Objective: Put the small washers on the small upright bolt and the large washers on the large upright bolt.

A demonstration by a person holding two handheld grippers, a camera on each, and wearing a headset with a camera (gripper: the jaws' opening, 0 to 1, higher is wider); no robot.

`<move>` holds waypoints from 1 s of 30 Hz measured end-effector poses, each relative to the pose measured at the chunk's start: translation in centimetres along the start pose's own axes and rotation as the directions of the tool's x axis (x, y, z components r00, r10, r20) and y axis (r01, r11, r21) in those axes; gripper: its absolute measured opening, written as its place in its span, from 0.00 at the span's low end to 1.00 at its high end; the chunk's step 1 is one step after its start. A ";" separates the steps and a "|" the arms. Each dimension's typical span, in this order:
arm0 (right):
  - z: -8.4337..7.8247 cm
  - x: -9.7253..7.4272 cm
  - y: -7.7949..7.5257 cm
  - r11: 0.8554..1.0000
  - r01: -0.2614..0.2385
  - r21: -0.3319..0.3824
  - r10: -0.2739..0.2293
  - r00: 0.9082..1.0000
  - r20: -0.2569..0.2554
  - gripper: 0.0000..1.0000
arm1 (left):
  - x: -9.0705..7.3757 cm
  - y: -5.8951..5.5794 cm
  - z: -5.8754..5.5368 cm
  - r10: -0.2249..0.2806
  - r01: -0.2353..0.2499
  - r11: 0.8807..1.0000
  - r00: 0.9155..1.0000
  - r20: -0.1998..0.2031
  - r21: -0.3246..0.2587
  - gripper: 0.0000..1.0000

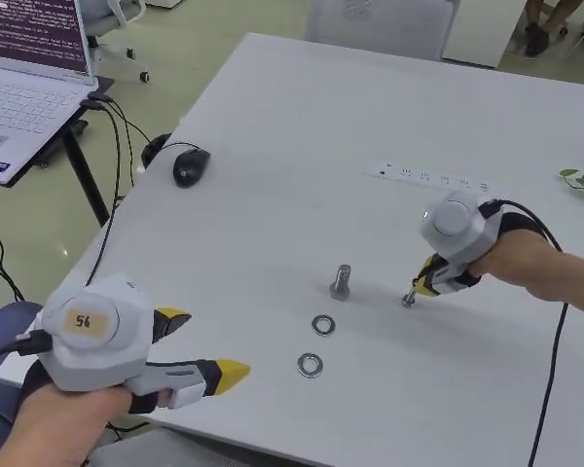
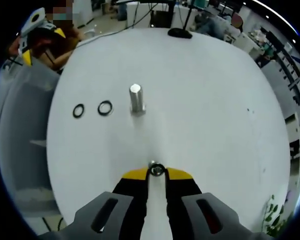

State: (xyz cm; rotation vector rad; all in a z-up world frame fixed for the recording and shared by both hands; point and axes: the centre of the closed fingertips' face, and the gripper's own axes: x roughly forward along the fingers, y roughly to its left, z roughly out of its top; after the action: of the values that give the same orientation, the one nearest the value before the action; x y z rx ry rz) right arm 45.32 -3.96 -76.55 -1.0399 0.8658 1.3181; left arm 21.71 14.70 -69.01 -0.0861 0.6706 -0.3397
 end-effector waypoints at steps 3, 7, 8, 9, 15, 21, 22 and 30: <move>0.0 0.4 0.1 1.000 -0.007 -0.011 0.007 1.000 -0.011 0.13 | 0.0 0.1 0.0 0.002 -0.002 1.000 1.000 0.000 -0.002 0.64; -0.4 1.0 0.2 1.000 -0.014 -0.016 0.013 0.999 -0.033 0.13 | 0.0 0.1 -0.1 0.001 -0.001 1.000 1.000 -0.002 -0.002 0.64; -0.4 1.2 0.2 1.000 -0.016 -0.016 0.016 0.999 -0.037 0.13 | 0.0 0.1 -0.1 0.001 -0.001 1.000 1.000 -0.001 -0.004 0.64; -0.5 1.4 0.1 1.000 -0.021 -0.011 0.020 0.999 -0.038 0.13 | 0.0 0.1 -0.1 0.001 -0.001 1.000 1.000 -0.001 -0.005 0.64; -1.0 2.7 0.3 0.999 -0.032 0.014 0.032 0.998 -0.047 0.13 | -0.1 0.4 -0.4 0.005 -0.005 1.000 1.000 -0.004 -0.012 0.64; -1.2 3.4 0.3 0.999 -0.027 0.038 0.029 0.998 -0.050 0.14 | -0.5 0.8 -0.7 0.016 -0.016 1.000 1.000 -0.007 -0.019 0.64; -1.2 3.4 0.3 0.999 -0.027 0.040 0.029 0.999 -0.045 0.14 | -0.6 0.9 -0.7 0.017 -0.017 1.000 1.000 -0.007 -0.020 0.64; -1.4 2.6 0.1 0.997 0.001 0.076 0.000 1.000 -0.013 0.17 | -0.7 1.3 -0.6 0.024 -0.024 0.999 1.000 -0.003 -0.022 0.64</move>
State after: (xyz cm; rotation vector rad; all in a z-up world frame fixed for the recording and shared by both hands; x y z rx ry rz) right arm 45.57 -4.45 -79.45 -0.9899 0.9187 1.2699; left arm 21.22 16.16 -69.32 -0.0982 0.6775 -0.3097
